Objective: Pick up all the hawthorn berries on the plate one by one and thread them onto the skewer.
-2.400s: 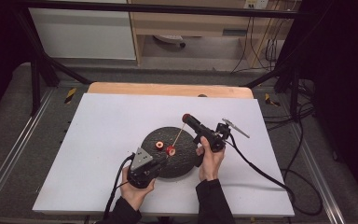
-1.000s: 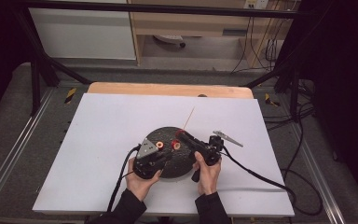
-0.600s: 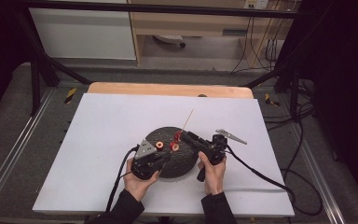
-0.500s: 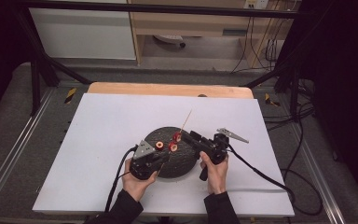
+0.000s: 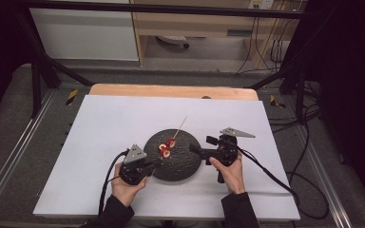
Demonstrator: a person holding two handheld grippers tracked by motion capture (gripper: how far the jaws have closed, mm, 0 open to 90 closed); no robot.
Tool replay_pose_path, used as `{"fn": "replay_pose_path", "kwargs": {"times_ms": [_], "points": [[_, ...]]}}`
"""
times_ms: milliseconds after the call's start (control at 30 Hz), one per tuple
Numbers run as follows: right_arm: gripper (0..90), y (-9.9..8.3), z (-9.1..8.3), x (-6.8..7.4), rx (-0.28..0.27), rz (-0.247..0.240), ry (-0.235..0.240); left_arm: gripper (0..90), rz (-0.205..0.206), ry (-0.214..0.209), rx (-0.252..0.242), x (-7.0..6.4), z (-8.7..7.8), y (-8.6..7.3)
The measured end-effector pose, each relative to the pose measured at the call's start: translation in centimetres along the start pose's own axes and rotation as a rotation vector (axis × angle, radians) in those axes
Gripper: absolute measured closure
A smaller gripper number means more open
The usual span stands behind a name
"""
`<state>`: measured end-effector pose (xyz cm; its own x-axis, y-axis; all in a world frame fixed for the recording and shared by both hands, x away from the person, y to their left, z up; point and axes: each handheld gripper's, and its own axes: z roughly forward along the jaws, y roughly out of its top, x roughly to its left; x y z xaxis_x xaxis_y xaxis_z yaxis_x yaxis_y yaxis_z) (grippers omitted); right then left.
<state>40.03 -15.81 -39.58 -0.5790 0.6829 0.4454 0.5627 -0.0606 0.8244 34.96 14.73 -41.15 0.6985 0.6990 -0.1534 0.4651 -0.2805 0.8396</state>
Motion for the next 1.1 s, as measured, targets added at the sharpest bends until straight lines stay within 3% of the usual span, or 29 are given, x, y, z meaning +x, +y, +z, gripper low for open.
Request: {"fn": "replay_pose_path", "kwargs": {"times_ms": [300, 633, 1100], "points": [[2.2, 0.1, -0.4, -0.5, 0.122, -0.088, -0.042, 88.9, -0.003, -0.001, 0.011, 1.4, -1.9, -0.8], [2.0, 0.4, -0.2, -0.4, 0.229, -0.16, -0.083, 88.8, -0.017, 0.032, 0.027, 3.3, -4.2, -2.1], [2.9, 1.9, 2.4, 1.9, 0.345, -0.244, -0.109, 88.8, -0.041, 0.065, 0.033, 6.2, -7.3, -4.1]]}}
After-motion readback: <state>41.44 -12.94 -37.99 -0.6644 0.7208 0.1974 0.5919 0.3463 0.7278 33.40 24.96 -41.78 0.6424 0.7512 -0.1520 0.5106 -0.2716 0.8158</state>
